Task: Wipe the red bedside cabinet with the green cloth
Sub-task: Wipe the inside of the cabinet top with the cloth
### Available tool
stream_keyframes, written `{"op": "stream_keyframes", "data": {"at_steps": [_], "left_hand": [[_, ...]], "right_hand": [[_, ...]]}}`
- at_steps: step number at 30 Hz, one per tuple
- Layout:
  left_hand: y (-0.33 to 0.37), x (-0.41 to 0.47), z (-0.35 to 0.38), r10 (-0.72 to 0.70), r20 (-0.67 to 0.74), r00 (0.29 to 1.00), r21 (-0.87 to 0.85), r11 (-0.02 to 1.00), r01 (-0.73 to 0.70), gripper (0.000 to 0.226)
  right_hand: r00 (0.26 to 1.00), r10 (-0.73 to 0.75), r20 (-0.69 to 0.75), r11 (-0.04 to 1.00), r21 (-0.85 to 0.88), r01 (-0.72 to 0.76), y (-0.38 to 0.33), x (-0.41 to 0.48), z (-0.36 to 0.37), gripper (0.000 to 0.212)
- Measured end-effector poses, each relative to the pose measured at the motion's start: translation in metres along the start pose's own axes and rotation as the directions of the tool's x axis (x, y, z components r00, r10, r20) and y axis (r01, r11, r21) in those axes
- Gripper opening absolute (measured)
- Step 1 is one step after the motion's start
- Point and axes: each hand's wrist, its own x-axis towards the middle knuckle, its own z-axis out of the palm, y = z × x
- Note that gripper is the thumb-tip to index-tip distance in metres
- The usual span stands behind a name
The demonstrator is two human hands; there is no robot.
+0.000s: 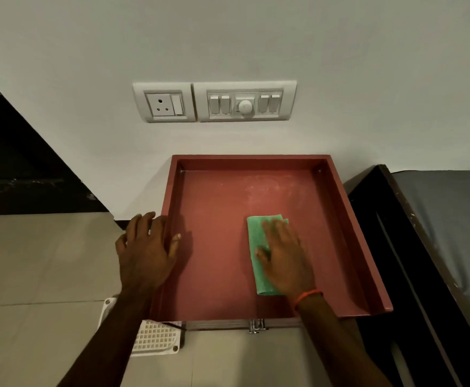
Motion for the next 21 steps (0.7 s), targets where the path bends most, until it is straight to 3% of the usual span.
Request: {"op": "stream_keyframes", "data": {"at_steps": [2,5,7,10,15,21], "left_hand": [[0.000,0.002,0.001,0.014,0.000,1.000,0.042,0.999,-0.014,0.058],[-0.001,0.005,0.003,0.010,0.006,1.000,0.063,0.998,-0.011,0.062],[-0.003,0.005,0.006,0.009,0.009,1.000,0.066,0.998,-0.009,0.065],[-0.003,0.006,0.008,0.005,0.003,1.000,0.042,0.999,-0.005,0.063],[-0.004,0.006,0.008,-0.010,-0.011,1.000,0.004,1.000,0.010,0.061],[-0.003,0.005,0.007,-0.030,-0.014,0.999,-0.041,0.999,0.030,0.058]], "right_hand": [[0.991,-0.024,0.131,0.995,-0.092,0.037,-0.001,-0.012,0.013,0.069],[0.986,-0.076,0.148,0.996,-0.024,0.081,0.009,-0.019,0.005,0.077],[0.945,-0.201,0.260,0.980,0.055,0.193,0.015,-0.024,-0.009,0.083],[0.866,-0.320,0.384,0.931,-0.044,0.363,0.021,-0.030,-0.013,0.093],[0.865,-0.310,0.394,0.935,-0.035,0.352,0.021,-0.008,-0.025,0.088],[0.854,-0.273,0.443,0.920,-0.140,0.367,0.028,0.018,-0.017,0.115]]}}
